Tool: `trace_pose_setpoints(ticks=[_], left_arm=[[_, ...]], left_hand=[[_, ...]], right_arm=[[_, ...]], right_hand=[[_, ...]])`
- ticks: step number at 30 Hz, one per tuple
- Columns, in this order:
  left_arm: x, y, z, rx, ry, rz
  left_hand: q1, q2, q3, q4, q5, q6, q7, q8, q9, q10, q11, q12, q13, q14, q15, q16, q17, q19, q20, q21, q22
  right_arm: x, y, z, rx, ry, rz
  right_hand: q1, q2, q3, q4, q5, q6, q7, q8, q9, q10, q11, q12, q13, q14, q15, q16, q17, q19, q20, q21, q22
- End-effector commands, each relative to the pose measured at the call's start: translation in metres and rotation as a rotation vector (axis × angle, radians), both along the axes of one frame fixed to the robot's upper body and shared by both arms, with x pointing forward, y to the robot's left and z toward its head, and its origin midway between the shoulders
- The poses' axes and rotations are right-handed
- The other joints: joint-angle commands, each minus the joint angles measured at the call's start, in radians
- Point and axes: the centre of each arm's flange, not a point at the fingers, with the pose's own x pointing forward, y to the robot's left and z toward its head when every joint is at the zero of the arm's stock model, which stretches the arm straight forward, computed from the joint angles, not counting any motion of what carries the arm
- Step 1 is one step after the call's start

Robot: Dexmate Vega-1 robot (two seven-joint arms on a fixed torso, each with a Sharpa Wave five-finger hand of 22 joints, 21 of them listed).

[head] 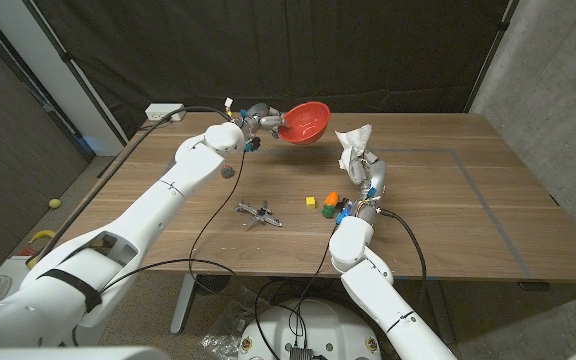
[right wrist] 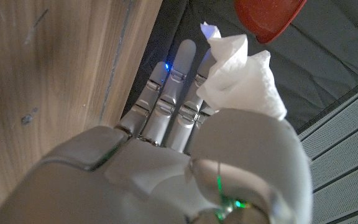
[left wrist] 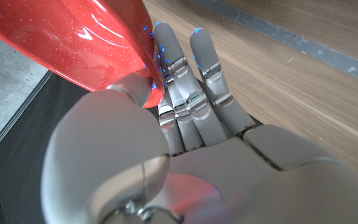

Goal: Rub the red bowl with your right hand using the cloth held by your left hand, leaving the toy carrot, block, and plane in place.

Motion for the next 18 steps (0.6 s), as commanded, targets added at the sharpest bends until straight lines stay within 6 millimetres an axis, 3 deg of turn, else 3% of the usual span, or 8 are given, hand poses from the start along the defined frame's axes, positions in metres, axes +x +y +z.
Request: trace_pose_setpoints(ticks=[1,18], left_arm=[[0.004,-0.008,0.001,0.059,0.074,-0.043],[0.015,-0.016,0.002,0.039,0.209,-0.166]], left_hand=[[0.041,0.046,0.018,0.007,0.003,0.078,0.073,-0.005,0.001,0.028,-0.021,0.002,0.000,0.002,-0.007,0.002,-0.002,0.007,-0.077,0.006,0.001],[0.045,0.050,0.019,0.003,-0.002,0.082,0.083,-0.009,-0.007,0.032,-0.019,-0.001,-0.004,0.005,-0.007,0.004,-0.008,0.010,-0.077,0.012,0.001]], right_arm=[[-0.002,0.010,0.024,-0.045,-0.024,-0.057],[0.012,0.030,0.025,-0.041,0.034,-0.089]], right_hand=[[0.002,0.001,-0.001,0.003,-0.004,0.013,-0.002,0.004,0.003,0.006,0.000,-0.002,0.004,0.012,-0.086,0.002,-0.001,-0.006,-0.024,0.009,0.007],[0.004,-0.003,-0.004,0.002,-0.004,0.026,0.003,0.002,-0.002,0.023,0.010,-0.009,-0.002,0.021,-0.084,0.002,-0.002,-0.013,-0.024,0.039,0.019]])
